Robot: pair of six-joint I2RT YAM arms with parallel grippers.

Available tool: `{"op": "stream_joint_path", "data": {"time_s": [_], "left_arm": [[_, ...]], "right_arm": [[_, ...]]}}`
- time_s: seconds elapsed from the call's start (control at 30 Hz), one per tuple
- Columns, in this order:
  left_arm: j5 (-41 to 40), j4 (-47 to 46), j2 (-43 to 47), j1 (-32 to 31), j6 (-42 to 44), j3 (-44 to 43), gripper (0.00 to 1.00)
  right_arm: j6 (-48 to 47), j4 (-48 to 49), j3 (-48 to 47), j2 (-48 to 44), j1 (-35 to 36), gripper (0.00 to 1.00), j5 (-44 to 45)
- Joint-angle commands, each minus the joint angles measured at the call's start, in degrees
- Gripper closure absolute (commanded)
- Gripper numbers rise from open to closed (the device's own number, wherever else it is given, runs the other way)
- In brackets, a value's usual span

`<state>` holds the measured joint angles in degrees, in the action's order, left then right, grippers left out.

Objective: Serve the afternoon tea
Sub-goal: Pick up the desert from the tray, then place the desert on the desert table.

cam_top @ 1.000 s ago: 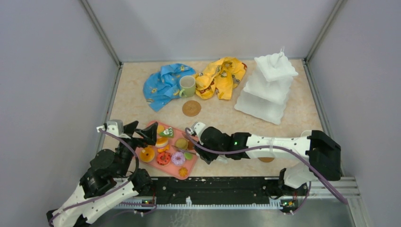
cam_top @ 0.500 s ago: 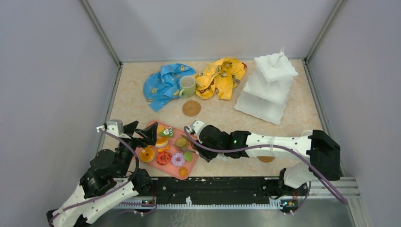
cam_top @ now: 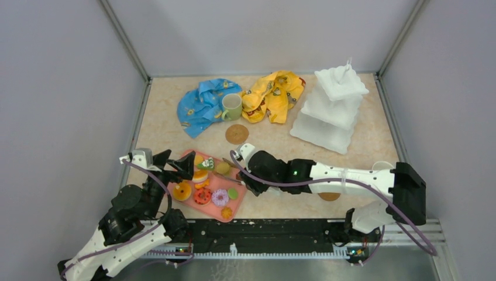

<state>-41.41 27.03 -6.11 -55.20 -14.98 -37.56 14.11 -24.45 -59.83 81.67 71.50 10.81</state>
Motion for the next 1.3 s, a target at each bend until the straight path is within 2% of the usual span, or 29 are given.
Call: {"op": "stream_joint_path", "data": {"time_s": [0.0, 0.37, 0.57, 0.7, 1.03, 1.27], "left_arm": [[0.3, -2.0, 0.5, -0.1, 0.7, 0.2, 0.01], [2.2, -2.1, -0.2, -0.1, 0.6, 0.5, 0.01], [2.9, -1.3, -2.4, -0.1, 0.4, 0.0, 0.01], [3.5, -1.3, -2.7, -0.1, 0.5, 0.0, 0.01], [4.0, -1.3, -2.9, -0.1, 0.8, 0.0, 0.01], [4.1, -1.3, -2.6, -0.1, 0.7, 0.0, 0.01]], "right_arm": [[-0.3, -0.8, -5.7, -5.1, -0.3, 0.65, 5.0], [-0.6, -11.5, -11.5, -13.5, -9.0, 0.64, 13.2], [-1.4, -16.4, -16.2, -17.9, -19.3, 0.64, 14.9], [-2.2, -18.4, -19.7, -20.0, -23.5, 0.64, 17.7], [-4.9, -24.0, -29.8, -19.2, -33.3, 0.64, 22.4], [-5.9, -23.4, -31.0, -18.0, -38.0, 0.64, 19.0]]}}
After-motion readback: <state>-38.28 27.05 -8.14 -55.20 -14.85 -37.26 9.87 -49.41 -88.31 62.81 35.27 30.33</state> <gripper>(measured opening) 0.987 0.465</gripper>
